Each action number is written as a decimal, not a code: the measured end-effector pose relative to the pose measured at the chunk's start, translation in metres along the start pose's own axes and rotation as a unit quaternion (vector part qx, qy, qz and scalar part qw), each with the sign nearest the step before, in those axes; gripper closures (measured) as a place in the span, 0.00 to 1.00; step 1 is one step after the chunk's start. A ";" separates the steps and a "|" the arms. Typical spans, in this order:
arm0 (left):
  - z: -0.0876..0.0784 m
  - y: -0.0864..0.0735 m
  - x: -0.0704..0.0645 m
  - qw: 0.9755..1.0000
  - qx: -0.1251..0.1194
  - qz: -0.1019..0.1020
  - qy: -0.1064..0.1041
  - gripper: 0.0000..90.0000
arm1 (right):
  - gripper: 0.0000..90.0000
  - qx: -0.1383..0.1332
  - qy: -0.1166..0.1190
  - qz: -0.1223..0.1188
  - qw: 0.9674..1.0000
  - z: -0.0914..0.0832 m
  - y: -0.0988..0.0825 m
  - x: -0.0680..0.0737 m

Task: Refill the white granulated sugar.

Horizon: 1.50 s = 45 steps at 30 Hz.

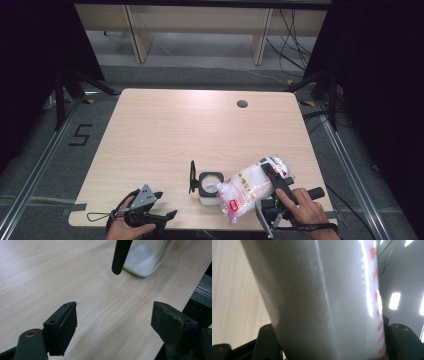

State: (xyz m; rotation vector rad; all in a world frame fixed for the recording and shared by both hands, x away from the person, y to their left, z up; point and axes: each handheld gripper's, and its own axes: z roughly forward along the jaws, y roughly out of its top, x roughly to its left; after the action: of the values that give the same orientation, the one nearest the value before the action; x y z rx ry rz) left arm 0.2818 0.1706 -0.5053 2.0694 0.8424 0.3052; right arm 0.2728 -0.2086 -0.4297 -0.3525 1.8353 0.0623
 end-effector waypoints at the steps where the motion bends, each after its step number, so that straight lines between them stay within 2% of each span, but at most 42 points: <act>1: -0.001 0.000 0.000 1.000 0.003 0.004 -0.001 0.23 | 0.45 -0.010 -0.010 0.005 1.000 0.001 0.000 0.001; 3: 0.000 0.000 -0.001 1.000 -0.004 -0.005 -0.003 0.23 | 0.45 -0.014 -0.013 -0.004 1.000 0.002 0.000 0.000; 4: -0.001 0.000 0.000 1.000 0.002 0.003 -0.003 0.23 | 0.45 -0.005 -0.005 -0.007 1.000 0.001 0.000 -0.001; 5: -0.001 0.000 0.000 1.000 0.001 0.002 -0.003 0.22 | 0.45 0.005 0.003 0.015 1.000 0.000 -0.001 0.003; 6: -0.001 0.000 0.000 1.000 -0.001 0.003 -0.003 0.22 | 0.45 -0.010 -0.010 0.009 1.000 0.003 -0.002 0.002; 7: -0.001 0.000 0.000 1.000 0.002 0.002 -0.003 0.23 | 0.45 0.011 0.001 0.018 1.000 0.000 -0.002 0.003; 9: 0.000 0.000 -0.001 1.000 -0.003 -0.004 -0.002 0.22 | 0.45 -0.001 -0.012 0.007 1.000 0.002 -0.005 0.002; 10: -0.001 0.000 0.001 1.000 0.003 0.006 0.000 0.23 | 0.45 0.008 -0.005 0.008 1.000 0.001 -0.005 0.002; 11: 0.000 0.000 0.001 1.000 0.001 0.005 0.000 0.23 | 0.45 0.004 -0.006 -0.015 1.000 0.001 -0.005 -0.002; 12: 0.000 0.000 0.000 1.000 -0.002 -0.002 0.000 0.23 | 0.45 0.003 -0.007 -0.019 1.000 0.001 -0.005 -0.002; 13: 0.000 0.000 0.001 1.000 0.002 0.003 0.001 0.23 | 0.45 0.005 -0.005 -0.010 1.000 0.001 -0.005 -0.001; 14: 0.000 0.000 0.000 1.000 0.002 0.002 0.001 0.23 | 0.45 0.000 -0.012 0.006 1.000 0.002 -0.005 0.002; 16: 0.000 0.000 0.001 1.000 0.003 0.006 0.000 0.23 | 0.45 0.003 -0.004 -0.006 1.000 0.000 -0.003 -0.001; 17: 0.000 0.000 0.000 1.000 0.002 0.002 0.001 0.23 | 0.45 -0.003 -0.008 -0.003 1.000 0.000 -0.001 0.000; 18: 0.000 0.000 -0.001 1.000 -0.003 -0.005 -0.002 0.23 | 0.45 0.011 -0.002 0.043 0.999 -0.002 0.000 0.006; 19: 0.000 0.000 -0.001 1.000 -0.003 -0.003 -0.002 0.23 | 0.46 -0.004 -0.007 0.014 1.000 0.000 0.001 0.003; 20: -0.001 0.000 0.000 1.000 0.000 0.001 -0.003 0.23 | 0.45 -0.009 -0.011 0.024 1.000 0.000 0.001 0.004; 21: -0.001 0.000 0.000 1.000 0.001 0.003 -0.003 0.23 | 0.45 -0.010 -0.006 0.008 1.000 0.000 0.002 0.002; 23: -0.001 0.000 0.000 1.000 0.001 0.002 -0.003 0.23 | 0.45 -0.005 -0.004 0.014 1.000 -0.001 0.003 0.002; 24: -0.001 0.000 0.000 1.000 0.001 0.002 -0.003 0.23 | 0.46 -0.014 -0.006 -0.011 1.000 0.000 0.003 -0.001; 25: -0.001 0.000 0.000 1.000 0.001 0.002 -0.003 0.22 | 0.45 -0.014 -0.011 0.014 1.000 0.001 0.002 0.003; 26: 0.000 0.000 -0.001 1.000 -0.003 -0.003 -0.002 0.22 | 0.45 0.001 -0.004 0.045 0.999 -0.001 0.001 0.007; 27: -0.001 0.000 0.000 1.000 0.000 0.003 -0.001 0.23 | 0.45 -0.012 -0.009 0.003 1.000 0.001 0.000 0.001; 28: -0.001 0.000 0.000 1.000 0.000 0.003 -0.001 0.23 | 0.46 -0.003 -0.002 0.004 1.000 0.000 0.000 0.001; 29: 0.000 0.000 -0.001 1.000 -0.003 -0.003 -0.002 0.23 | 0.45 -0.009 -0.008 0.008 1.000 0.002 -0.002 0.001; 30: -0.001 0.000 0.000 1.000 0.002 0.002 -0.003 0.23 | 0.46 0.003 -0.002 0.006 1.000 0.000 -0.003 0.001; 31: -0.001 0.000 0.000 1.000 0.001 0.002 -0.001 0.23 | 0.46 0.000 -0.003 0.004 1.000 0.001 -0.004 0.000; 32: 0.000 0.000 0.000 1.000 0.000 0.001 -0.002 0.23 | 0.45 0.002 -0.007 0.015 1.000 0.001 -0.005 0.003; 33: -0.001 0.000 0.000 1.000 0.001 0.002 -0.001 0.23 | 0.45 0.005 -0.003 -0.004 1.000 0.001 -0.005 0.000; 34: 0.000 0.000 -0.001 1.000 -0.003 -0.004 -0.002 0.23 | 0.45 -0.004 -0.006 -0.017 1.000 0.002 -0.005 -0.002; 35: 0.000 0.000 -0.001 1.000 -0.003 -0.003 -0.002 0.23 | 0.46 -0.003 -0.006 -0.012 1.000 0.002 -0.005 -0.001; 36: 0.000 0.000 0.000 1.000 0.000 0.002 -0.002 0.23 | 0.46 0.001 -0.013 0.025 1.000 0.002 -0.005 0.005; 38: 0.000 0.000 -0.001 1.000 -0.003 -0.004 -0.002 0.23 | 0.46 0.003 -0.001 -0.002 1.000 0.000 -0.003 0.000; 39: 0.000 0.000 -0.001 1.000 -0.003 -0.003 -0.002 0.23 | 0.46 -0.008 -0.012 -0.002 1.000 0.001 -0.001 0.000; 40: -0.001 0.000 0.000 1.000 0.000 0.003 -0.001 0.23 | 0.46 0.000 -0.001 0.017 1.000 0.000 0.000 0.003; 42: 0.000 0.000 -0.001 1.000 -0.004 -0.003 -0.002 0.23 | 0.46 -0.013 -0.007 0.015 1.000 0.001 0.003 0.004; 43: 0.000 0.000 -0.001 1.000 -0.005 -0.002 -0.002 0.23 | 0.46 -0.016 -0.006 -0.004 1.000 0.001 0.004 0.001; 44: 0.000 -0.001 -0.003 1.000 -0.007 -0.020 -0.004 0.23 | 0.46 -0.017 -0.005 -0.007 1.000 0.001 0.005 0.000; 45: -0.001 0.000 -0.001 1.000 0.000 -0.011 -0.003 0.23 | 0.46 -0.013 0.000 0.004 1.000 0.001 0.005 0.002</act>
State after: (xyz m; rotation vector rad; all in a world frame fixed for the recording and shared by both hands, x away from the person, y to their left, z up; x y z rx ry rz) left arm 0.2803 0.1702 -0.5050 2.0590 0.8617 0.2858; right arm 0.2719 -0.2044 -0.4325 -0.3635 1.8380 0.0925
